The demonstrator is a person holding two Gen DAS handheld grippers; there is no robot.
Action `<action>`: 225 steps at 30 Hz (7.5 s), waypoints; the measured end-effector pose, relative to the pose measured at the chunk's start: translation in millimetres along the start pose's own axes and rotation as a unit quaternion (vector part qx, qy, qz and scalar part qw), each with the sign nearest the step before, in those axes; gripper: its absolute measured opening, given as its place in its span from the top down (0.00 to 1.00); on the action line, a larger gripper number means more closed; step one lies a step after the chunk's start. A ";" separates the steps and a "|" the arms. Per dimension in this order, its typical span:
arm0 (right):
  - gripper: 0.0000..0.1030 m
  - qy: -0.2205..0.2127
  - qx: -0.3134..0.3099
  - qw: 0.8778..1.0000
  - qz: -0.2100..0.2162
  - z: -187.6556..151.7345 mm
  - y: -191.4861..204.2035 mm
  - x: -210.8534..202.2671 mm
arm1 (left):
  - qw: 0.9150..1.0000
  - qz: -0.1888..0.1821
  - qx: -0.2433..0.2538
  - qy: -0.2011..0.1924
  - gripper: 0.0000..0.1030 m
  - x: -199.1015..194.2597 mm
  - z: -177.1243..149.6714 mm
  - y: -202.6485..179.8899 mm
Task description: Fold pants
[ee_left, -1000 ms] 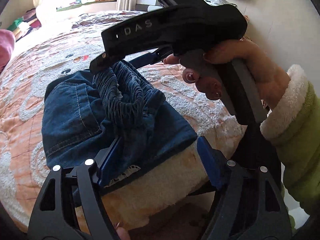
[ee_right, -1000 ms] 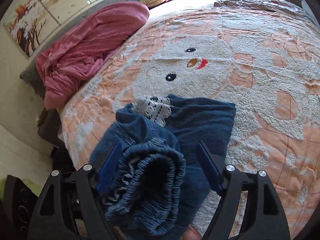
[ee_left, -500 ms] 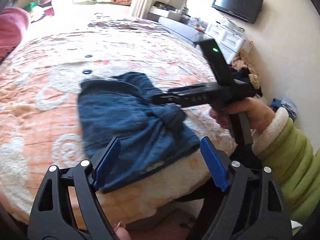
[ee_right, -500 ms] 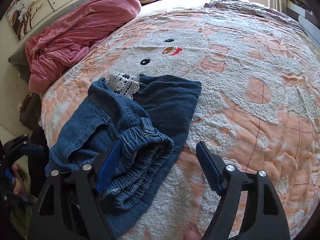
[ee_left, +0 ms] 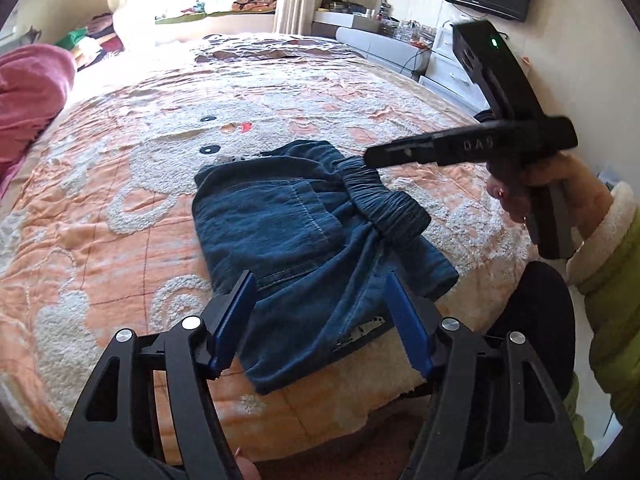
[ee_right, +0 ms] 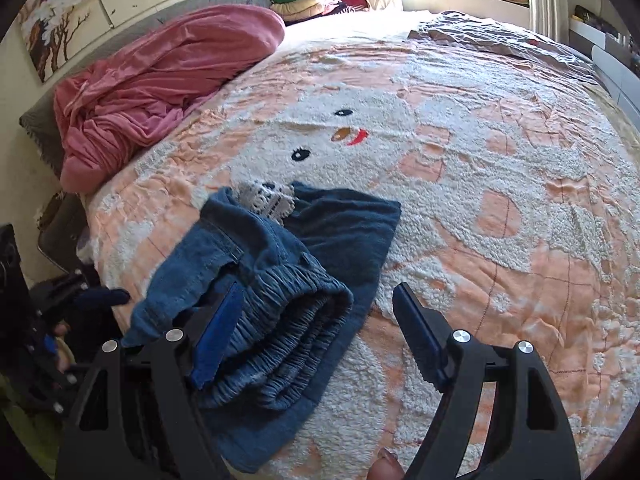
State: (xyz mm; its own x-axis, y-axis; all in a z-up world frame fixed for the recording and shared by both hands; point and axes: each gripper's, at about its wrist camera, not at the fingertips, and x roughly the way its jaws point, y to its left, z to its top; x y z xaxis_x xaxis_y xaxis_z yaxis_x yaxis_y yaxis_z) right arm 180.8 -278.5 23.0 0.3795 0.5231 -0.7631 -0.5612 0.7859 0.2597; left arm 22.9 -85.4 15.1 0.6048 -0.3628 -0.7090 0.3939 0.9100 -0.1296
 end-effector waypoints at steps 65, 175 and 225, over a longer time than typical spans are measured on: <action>0.38 0.058 -0.058 0.987 -0.139 11.7 13.7 68.2 | 0.998 -0.034 0.034 0.047 0.52 28.1 -21.8 -24.4; 0.48 -0.033 0.181 0.982 0.045 -37.5 -16.0 52.1 | 0.989 0.011 -0.136 0.064 0.24 67.3 11.9 56.6; 0.63 -0.134 0.085 0.987 0.001 89.7 26.9 57.0 | 0.993 0.036 -0.109 -0.011 0.76 44.8 105.0 124.5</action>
State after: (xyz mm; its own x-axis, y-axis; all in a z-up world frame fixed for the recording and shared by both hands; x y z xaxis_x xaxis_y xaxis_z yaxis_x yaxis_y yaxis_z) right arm 253.3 -198.0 39.5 0.5730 0.5752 -0.5838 -0.4397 0.8169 0.3733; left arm 171.7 -9.5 40.0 0.6421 -0.2964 -0.7070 0.1902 0.9550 -0.2276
